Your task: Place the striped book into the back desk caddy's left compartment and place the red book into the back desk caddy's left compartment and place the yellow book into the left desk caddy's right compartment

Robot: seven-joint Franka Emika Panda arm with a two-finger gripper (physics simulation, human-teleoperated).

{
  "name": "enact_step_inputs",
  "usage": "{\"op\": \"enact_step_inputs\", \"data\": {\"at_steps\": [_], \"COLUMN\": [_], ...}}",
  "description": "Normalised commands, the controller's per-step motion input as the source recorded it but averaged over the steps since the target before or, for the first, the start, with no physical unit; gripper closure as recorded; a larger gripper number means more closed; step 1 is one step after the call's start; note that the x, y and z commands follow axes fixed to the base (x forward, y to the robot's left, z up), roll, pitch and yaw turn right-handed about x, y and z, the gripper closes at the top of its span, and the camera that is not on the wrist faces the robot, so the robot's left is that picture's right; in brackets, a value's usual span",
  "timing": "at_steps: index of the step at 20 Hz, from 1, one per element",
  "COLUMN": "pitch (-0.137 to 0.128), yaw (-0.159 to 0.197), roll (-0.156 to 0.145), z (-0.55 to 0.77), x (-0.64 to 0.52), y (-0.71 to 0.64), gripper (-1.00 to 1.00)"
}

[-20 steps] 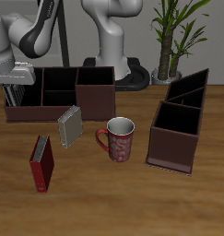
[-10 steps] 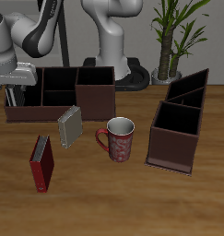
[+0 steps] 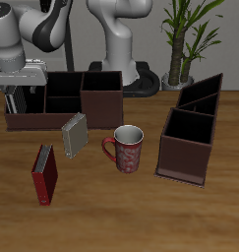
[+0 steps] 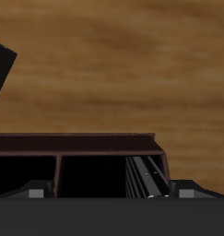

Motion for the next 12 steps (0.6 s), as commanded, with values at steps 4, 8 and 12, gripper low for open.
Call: {"op": "enact_step_inputs", "data": {"at_steps": [4, 8, 12], "pitch": [-0.087, -0.103, -0.093], "yaw": [0.039, 0.057, 0.089], "roll": [-0.019, -0.019, -0.035], "z": [0.4, 0.5, 0.31], "x": [0.25, 0.32, 0.16], "y": [0.45, 0.72, 0.45], "gripper": [-1.0, -1.0, -1.0]}}
